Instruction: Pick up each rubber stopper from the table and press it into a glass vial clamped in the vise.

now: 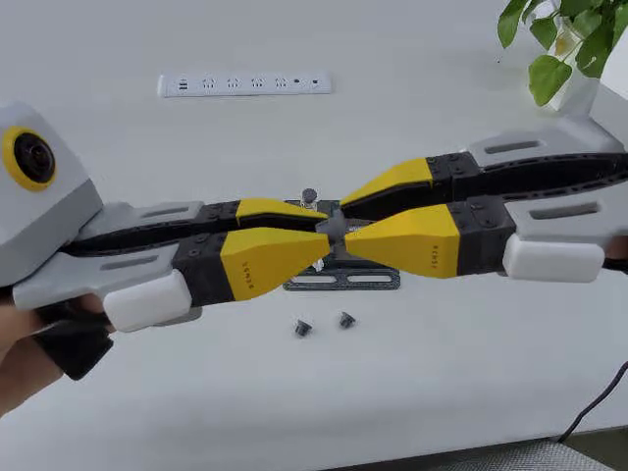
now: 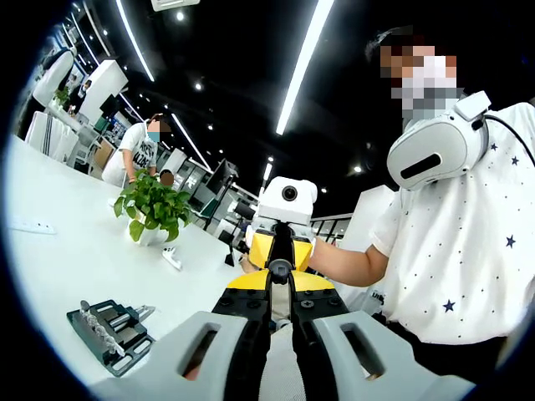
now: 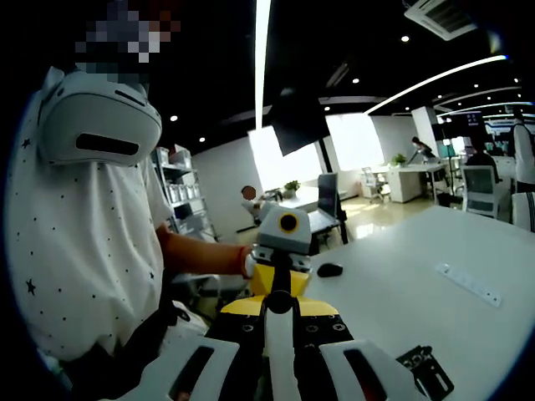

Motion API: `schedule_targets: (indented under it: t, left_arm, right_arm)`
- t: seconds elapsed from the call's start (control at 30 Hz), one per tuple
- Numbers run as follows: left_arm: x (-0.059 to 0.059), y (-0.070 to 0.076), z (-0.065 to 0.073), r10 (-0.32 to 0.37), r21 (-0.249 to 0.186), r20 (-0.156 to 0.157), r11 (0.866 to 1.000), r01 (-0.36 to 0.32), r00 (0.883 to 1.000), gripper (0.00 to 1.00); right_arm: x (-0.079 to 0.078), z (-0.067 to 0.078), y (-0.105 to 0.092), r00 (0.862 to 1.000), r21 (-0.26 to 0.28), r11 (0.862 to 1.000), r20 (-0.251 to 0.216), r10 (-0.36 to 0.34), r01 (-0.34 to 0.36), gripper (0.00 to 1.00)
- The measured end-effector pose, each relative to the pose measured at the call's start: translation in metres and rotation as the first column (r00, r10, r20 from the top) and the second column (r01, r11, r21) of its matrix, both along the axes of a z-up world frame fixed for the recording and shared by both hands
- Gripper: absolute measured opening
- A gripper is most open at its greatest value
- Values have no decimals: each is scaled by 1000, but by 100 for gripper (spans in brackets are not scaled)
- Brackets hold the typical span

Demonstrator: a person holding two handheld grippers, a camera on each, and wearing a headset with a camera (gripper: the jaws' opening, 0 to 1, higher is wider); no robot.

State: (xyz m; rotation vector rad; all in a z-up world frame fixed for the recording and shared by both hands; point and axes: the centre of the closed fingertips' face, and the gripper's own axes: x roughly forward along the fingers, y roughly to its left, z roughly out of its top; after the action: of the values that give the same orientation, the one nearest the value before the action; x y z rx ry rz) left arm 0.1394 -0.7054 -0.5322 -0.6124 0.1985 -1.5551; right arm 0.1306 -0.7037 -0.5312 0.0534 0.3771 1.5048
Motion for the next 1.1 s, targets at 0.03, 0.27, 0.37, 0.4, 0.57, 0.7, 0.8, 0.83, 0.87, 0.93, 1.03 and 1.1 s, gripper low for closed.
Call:
schedule_targets:
  t: [0.03,0.27,0.37,0.4,0.57,0.7,0.8,0.83,0.87,0.93,1.03,1.1]
  left_arm:
    - [-1,0,0,-4,-3,-4,1000,4,1000,4]
    - [0,3,1,-5,-16,-13,1000,5,1000,4]
    - [0,3,1,-4,-16,-15,1000,4,1000,4]
    - [1,4,0,-2,-17,-15,1000,2,1000,4]
    - [1,2,2,9,-17,-10,1000,-9,1000,4]
    - [3,2,0,21,-8,7,1000,-21,1000,4]
    - [4,2,-1,32,3,15,999,-32,999,4]
    - [5,2,-2,34,5,16,999,-34,999,4]
    - [5,3,-3,38,9,19,999,-38,999,4]
    - [7,4,-5,47,15,26,999,-48,999,4]
    - [9,5,-7,56,24,32,998,-57,998,4]
    - [10,5,-8,67,32,37,997,-68,997,4]
  right_arm:
    - [0,0,0,1000,0,1000,-2,3,-3,8]
    - [0,2,1,1000,-5,1000,17,9,-9,7]
    - [0,1,1,1000,-8,1000,22,11,-11,7]
    - [0,1,1,1000,-9,1000,24,9,-9,7]
    - [2,0,2,1000,-17,1000,26,-1,2,6]
    - [5,-1,2,1000,-25,1000,23,-8,9,6]
    - [6,-4,2,1000,-35,999,21,-14,15,6]
    - [6,-5,3,1000,-37,999,19,-15,16,6]
    - [7,-6,3,1000,-40,999,17,-17,18,6]
    - [8,-7,3,1000,-47,999,18,-21,22,6]
    - [10,-9,4,1000,-58,998,14,-22,23,6]
    - [12,-10,4,1000,-66,997,16,-26,27,6]
